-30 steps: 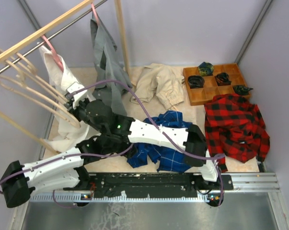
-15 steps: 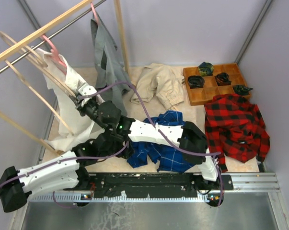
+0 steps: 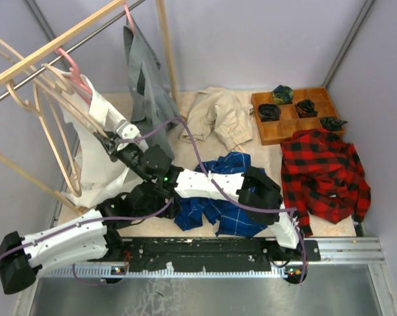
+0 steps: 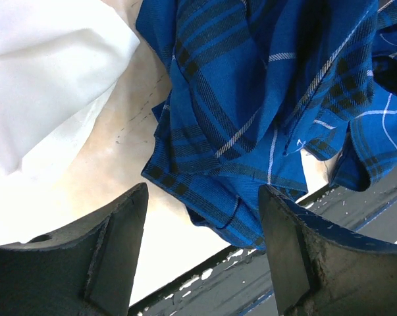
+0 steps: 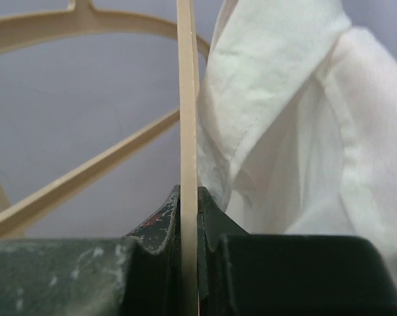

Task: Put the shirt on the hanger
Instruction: Pick up the hanger from the clothesline, then hang the shirt on the hanger.

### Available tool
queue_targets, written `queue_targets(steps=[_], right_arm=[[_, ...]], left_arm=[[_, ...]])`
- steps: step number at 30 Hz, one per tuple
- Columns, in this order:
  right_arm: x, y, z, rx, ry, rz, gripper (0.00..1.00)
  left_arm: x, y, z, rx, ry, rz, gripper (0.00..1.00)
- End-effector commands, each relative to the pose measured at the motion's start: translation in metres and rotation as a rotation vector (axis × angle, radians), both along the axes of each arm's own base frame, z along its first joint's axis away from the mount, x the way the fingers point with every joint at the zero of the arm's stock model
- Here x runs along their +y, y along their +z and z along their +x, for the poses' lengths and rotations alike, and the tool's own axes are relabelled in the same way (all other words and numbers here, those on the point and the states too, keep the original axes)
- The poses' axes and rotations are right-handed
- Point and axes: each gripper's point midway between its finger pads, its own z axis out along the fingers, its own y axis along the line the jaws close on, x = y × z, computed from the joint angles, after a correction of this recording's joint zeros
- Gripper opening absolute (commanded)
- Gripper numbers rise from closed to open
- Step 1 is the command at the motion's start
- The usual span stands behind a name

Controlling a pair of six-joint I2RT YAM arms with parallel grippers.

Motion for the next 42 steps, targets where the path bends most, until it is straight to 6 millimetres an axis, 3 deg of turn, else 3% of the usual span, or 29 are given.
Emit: queue_targets(steps=[1, 8, 13, 14, 18, 26, 33, 42], right_arm=[[-0.045, 0.064, -0.017, -0.016, 0.029, 0.173, 0.00], [-0.076, 0.052, -0.043, 0.015, -0.014, 0.114, 0.00], [-0.104, 0.045, -0.050, 0.081, -0.067, 0.092, 0.00], [-0.116, 0.053, -0.053, 0.088, -0.073, 0.107, 0.00], [-0.142, 0.056, -0.058, 0.124, -0.093, 0.092, 0.00], [-0.181, 0.061, -0.064, 0.140, -0.118, 0.089, 0.00], [-0.207, 0.076, -0.081, 0.115, -0.068, 0.011, 0.00], [-0.267, 0.080, -0.091, 0.126, -0.087, -0.077, 0.00]], left_arm=[[0.004, 0.007, 0.006, -0.026, 0.041, -0.008, 0.74], [0.007, 0.011, 0.013, -0.054, 0.072, -0.005, 0.75], [0.007, 0.012, 0.016, -0.059, 0.086, -0.006, 0.75], [0.007, 0.011, 0.016, -0.060, 0.088, -0.006, 0.75], [0.007, 0.012, 0.018, -0.065, 0.096, -0.004, 0.75], [0.011, 0.015, 0.026, -0.097, 0.133, 0.010, 0.75], [0.009, 0.031, 0.034, -0.154, 0.129, 0.001, 0.76], [0.006, 0.046, 0.042, -0.218, 0.123, -0.018, 0.77]])
